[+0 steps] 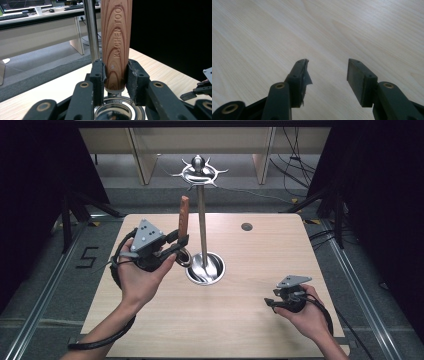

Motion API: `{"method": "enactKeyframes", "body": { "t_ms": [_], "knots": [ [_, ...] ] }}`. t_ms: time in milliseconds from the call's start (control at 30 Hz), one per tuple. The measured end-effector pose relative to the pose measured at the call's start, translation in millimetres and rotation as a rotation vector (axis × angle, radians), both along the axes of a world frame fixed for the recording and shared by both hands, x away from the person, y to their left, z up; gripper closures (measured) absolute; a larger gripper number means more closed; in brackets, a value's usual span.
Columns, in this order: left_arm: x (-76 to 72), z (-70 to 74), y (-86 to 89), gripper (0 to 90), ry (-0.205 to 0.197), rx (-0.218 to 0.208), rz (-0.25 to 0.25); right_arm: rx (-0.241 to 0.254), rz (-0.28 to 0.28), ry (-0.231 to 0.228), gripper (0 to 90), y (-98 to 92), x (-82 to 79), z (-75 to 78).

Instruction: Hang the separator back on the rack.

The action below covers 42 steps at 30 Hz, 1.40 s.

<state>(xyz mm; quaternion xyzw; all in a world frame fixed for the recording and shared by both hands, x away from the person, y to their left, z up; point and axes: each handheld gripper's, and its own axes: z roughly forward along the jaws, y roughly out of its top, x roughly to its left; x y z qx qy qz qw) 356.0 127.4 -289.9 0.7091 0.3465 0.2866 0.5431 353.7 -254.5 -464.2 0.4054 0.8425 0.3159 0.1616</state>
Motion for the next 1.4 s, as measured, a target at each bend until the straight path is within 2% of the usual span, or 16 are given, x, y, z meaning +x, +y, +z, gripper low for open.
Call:
{"method": "enactKeyframes", "body": {
  "t_ms": [100,167,300,433,467,533,567,600,633,700,767,833,900,1000,1067,1400],
  "knots": [
    [0.9,1.1,0.4,68.2,-0.001,-0.005,0.004,0.0,0.0,0.0,51.5,0.0,0.0,-0.1],
    [-0.4,1.5,-1.3,68.2,0.027,-0.027,0.014,0.005,-0.002,0.004,51.5,0.5,-0.2,-0.1],
    [2.4,4.6,-1.6,68.2,-0.008,-0.012,0.003,0.005,-0.003,0.009,51.5,0.7,-0.4,-0.1],
    [1.7,5.9,-4.3,68.3,0.021,-0.037,0.014,0.004,-0.002,0.001,51.5,0.4,0.0,-0.3],
    [4.1,7.0,-3.3,68.3,-0.01,-0.019,0.005,0.006,-0.002,0.007,51.5,0.5,-0.3,-0.2],
    [4.6,7.9,-3.9,68.2,-0.01,-0.021,0.002,0.004,-0.003,0.005,51.5,0.5,-0.2,-0.3],
    [2.9,8.2,-5.6,68.2,0.018,-0.037,0.012,0.005,-0.003,0.004,51.5,0.5,-0.2,-0.3],
    [3.1,8.8,-6.1,68.2,0.016,-0.041,0.012,0.006,-0.002,0.008,51.5,0.6,-0.2,-0.3],
    [5.5,10.8,-5.2,68.3,-0.015,-0.02,0.005,0.007,-0.007,0.024,51.5,1.1,-1.0,-0.1],
    [6.0,11.8,-6.0,68.3,-0.017,-0.021,0.005,-0.016,0.011,0.047,51.5,-0.7,-0.6,2.9],
    [5.2,11.8,-7.1,68.3,-0.002,-0.032,0.009,-0.008,0.003,0.055,51.5,0.0,-1.2,2.6],
    [6.8,13.2,-7.6,68.3,-0.02,-0.022,0.006,0.002,-0.006,0.067,51.5,0.6,-1.7,3.5],
    [6.5,13.1,-8.8,68.3,-0.004,-0.033,0.011,-0.01,0.005,0.05,51.5,-0.1,-0.9,2.3],
    [7.5,13.3,-9.1,68.2,-0.003,-0.033,0.015,-0.007,-0.002,0.071,51.5,0.1,-1.6,3.8],
    [9.0,13.4,-9.5,68.3,-0.001,-0.033,0.017,-0.011,0.007,0.051,51.4,-0.1,-0.7,2.1],
    [11.4,15.4,-10.9,68.2,-0.003,-0.031,0.029,-0.015,0.014,0.05,51.4,-0.3,-0.4,1.9]
  ]
}}
